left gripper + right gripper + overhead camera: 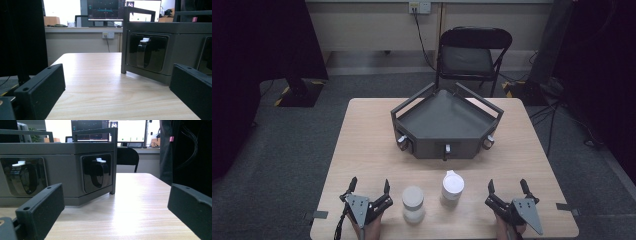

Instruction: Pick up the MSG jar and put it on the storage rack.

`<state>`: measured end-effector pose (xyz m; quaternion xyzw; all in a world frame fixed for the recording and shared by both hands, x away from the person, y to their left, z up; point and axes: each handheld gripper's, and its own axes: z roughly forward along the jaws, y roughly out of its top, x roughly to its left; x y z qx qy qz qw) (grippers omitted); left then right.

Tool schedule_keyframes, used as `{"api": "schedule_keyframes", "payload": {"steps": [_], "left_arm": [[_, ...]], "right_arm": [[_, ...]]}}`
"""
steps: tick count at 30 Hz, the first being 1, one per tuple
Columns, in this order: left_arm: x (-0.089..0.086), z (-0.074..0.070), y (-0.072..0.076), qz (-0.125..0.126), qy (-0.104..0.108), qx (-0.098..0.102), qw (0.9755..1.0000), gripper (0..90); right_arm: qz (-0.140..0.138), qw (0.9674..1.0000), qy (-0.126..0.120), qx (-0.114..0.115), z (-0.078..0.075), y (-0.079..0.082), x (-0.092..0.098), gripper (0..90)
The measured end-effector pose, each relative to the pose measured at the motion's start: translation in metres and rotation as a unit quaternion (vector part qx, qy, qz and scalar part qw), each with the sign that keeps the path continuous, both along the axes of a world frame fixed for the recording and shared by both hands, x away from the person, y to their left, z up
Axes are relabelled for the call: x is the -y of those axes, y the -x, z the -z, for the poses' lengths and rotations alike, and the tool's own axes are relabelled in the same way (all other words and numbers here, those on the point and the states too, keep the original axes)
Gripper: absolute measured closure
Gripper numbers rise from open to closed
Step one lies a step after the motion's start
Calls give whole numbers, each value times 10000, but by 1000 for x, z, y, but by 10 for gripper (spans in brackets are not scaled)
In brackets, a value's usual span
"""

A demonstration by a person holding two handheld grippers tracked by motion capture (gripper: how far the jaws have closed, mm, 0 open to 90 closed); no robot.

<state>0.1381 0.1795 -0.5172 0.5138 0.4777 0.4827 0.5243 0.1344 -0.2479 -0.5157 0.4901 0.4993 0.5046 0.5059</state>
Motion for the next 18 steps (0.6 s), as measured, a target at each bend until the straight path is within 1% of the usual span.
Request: {"api": "schedule_keyframes", "payload": {"steps": [8, 10, 12, 14, 18], "left_arm": [[0, 0, 0, -7, -2, -2, 10000, 0], [1, 0, 0, -32, -3, -2, 10000, 0], [4, 0, 0, -112, -7, 2, 9999, 0], [2, 0, 0, -55, -3, 1, 10000, 0], [2, 0, 0, -57, 0, 0, 10000, 0]], "right_arm": [[-6, 10000, 1, 2, 0, 0, 0, 0], [-7, 10000, 1, 1, 0, 0, 0, 0], [-7, 10000, 1, 0, 0, 0, 0, 0], [-6, 10000, 1, 1, 0, 0, 0, 0], [2, 10000, -1, 0, 0, 0, 0, 0]]}}
